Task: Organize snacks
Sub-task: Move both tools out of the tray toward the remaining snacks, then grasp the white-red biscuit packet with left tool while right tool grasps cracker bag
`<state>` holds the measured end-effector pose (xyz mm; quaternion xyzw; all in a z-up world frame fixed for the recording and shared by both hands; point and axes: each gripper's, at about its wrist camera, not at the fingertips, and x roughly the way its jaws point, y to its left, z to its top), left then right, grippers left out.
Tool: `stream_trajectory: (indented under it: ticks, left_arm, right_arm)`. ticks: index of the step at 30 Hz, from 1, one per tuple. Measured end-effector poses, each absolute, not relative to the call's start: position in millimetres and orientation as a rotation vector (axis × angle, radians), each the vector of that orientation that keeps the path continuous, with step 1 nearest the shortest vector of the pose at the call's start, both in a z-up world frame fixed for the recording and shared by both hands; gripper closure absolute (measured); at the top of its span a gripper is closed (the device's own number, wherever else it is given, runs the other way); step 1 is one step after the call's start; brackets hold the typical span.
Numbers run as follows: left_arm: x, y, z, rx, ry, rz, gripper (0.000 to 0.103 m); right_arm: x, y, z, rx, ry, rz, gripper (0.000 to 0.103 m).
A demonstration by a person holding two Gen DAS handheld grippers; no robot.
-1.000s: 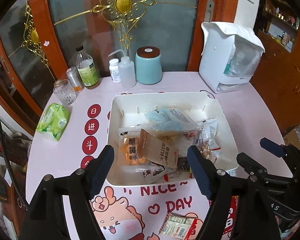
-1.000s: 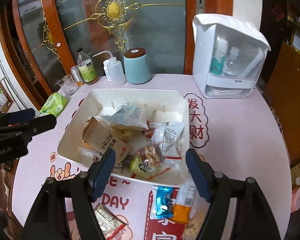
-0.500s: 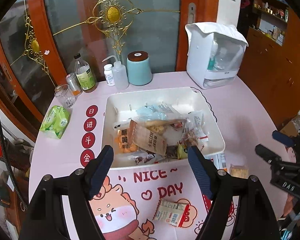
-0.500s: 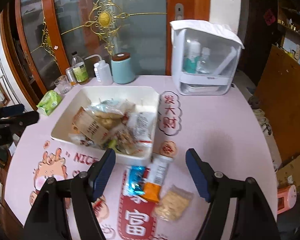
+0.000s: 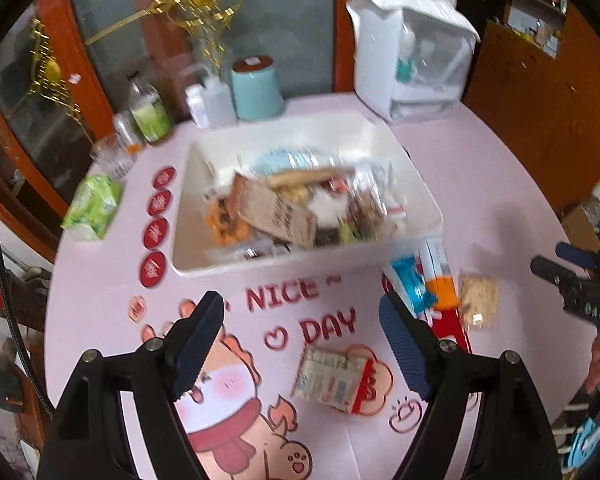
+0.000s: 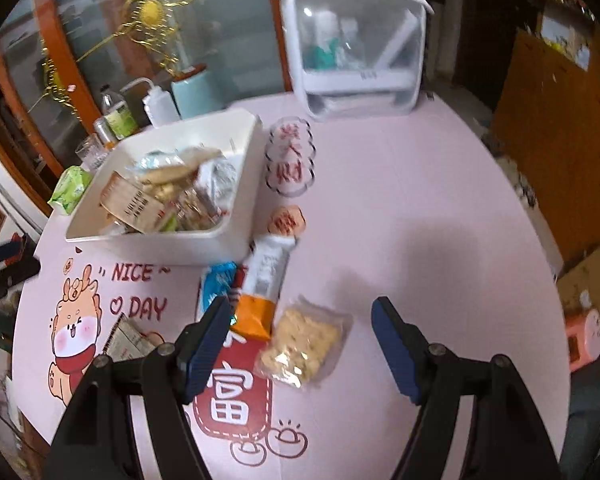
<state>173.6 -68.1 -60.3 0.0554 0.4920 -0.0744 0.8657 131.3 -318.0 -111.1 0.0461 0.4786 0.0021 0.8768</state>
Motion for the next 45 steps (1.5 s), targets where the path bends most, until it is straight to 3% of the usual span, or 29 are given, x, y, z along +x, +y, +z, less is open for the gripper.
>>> stream_trajectory:
  ticks: [19,39,45]
  left_arm:
    - [157,-92,-198,0.206,1.318,-0.327,0.024]
    - [182,-91,-237,0.227,1.401,-0.309,0.024]
    - [186,-103,-246,0.258,1.408,-0.308,0.024]
  right_arm:
    - [157,-349,-204,0.359,1.168,-0.102,0.030]
    - [180,-319,-238,0.256,1.264,-0.201,0.025]
    - [175,-317,-237,0.229,1.251,-0.214,0.035]
